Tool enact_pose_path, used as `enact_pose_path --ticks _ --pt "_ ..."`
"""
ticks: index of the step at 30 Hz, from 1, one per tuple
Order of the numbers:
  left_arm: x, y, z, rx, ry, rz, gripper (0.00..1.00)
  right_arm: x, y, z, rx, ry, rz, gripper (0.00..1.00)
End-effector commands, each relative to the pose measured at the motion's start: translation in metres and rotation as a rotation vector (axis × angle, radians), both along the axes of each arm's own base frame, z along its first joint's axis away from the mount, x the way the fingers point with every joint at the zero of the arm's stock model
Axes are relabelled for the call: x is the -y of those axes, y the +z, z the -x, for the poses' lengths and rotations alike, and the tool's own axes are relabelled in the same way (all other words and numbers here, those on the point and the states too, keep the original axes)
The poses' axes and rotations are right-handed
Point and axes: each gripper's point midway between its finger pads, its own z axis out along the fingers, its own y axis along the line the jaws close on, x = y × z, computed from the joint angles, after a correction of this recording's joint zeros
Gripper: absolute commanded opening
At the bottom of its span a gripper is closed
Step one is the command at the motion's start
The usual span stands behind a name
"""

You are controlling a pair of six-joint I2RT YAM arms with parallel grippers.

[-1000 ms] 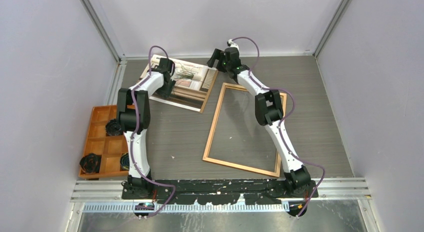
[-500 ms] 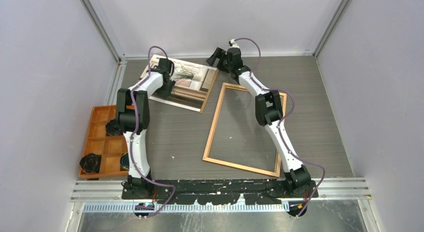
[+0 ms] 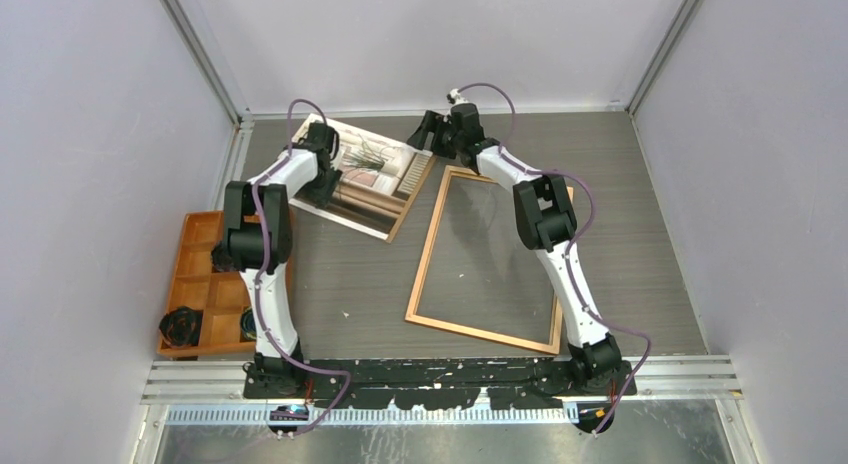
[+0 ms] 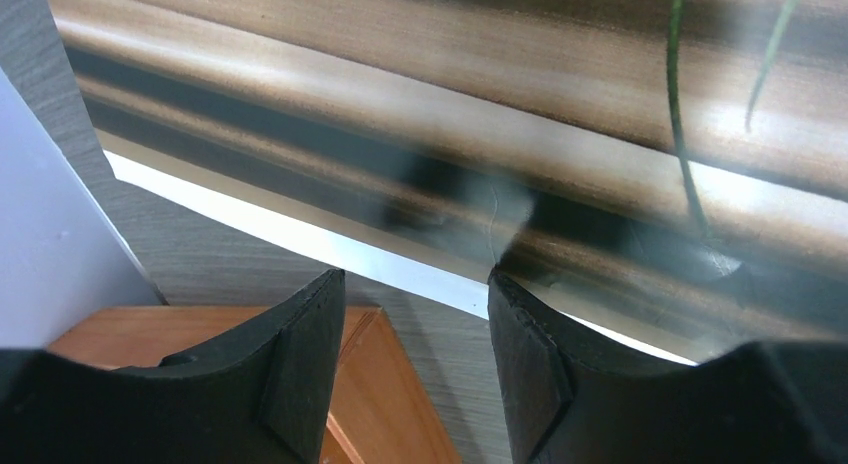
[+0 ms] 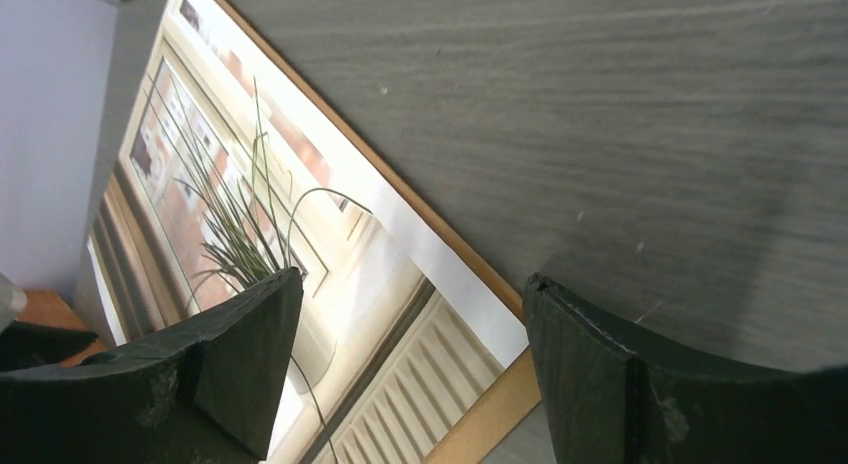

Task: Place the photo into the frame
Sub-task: Adjust the photo frame item at the center of the board.

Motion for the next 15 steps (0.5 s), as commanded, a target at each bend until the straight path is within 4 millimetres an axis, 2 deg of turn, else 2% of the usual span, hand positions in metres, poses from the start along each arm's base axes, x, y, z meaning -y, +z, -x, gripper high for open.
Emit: enact_pose_path --ticks 1,8,15 --pt "0.000 -0.015 0.023 -0.079 -0.007 0.028 0.57 -0.035 -0.008 0.065 -0.127 0.159 0.058 0.84" --pt "-0.006 -0.013 0.029 -0.077 -0.009 0.021 0.57 -0.039 -0.012 0.094 -0.185 0.174 0.038 0.77" --pt "-0.009 -0.018 0.032 -0.090 -0.013 0.016 0.57 -0.049 0.016 0.115 -0.132 0.185 -0.021 0.76"
